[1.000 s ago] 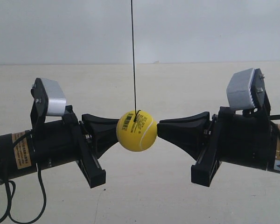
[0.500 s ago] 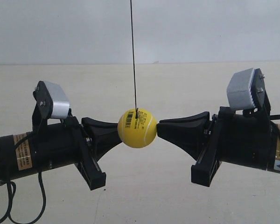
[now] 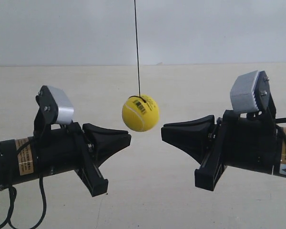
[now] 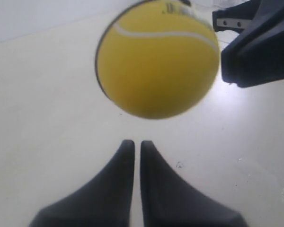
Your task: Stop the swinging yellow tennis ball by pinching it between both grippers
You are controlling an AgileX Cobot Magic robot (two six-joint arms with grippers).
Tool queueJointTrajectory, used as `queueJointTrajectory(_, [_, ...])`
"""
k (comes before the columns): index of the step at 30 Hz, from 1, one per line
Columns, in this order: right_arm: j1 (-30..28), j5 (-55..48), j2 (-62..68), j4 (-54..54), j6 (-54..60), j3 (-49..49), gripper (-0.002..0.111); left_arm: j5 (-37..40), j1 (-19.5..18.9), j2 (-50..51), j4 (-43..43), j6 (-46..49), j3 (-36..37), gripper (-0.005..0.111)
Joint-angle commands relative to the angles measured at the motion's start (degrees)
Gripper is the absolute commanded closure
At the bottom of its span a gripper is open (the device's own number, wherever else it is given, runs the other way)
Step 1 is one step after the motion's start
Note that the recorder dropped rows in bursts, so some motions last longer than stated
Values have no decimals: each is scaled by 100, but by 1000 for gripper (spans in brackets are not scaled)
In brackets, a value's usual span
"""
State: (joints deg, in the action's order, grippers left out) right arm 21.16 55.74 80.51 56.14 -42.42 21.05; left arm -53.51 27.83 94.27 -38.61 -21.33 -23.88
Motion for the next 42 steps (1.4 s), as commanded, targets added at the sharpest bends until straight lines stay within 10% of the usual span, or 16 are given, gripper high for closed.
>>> queueJointTrajectory(1, [17, -24, 5, 14, 12, 34, 108, 102, 4, 7, 86, 129, -13, 102])
queueJointTrajectory(17, [17, -25, 5, -7, 35, 34, 108, 118, 4, -403, 1033, 445, 22, 102])
queueJointTrajectory(42, [17, 172, 5, -448, 488, 34, 108, -111, 4, -664, 298, 50, 46, 102])
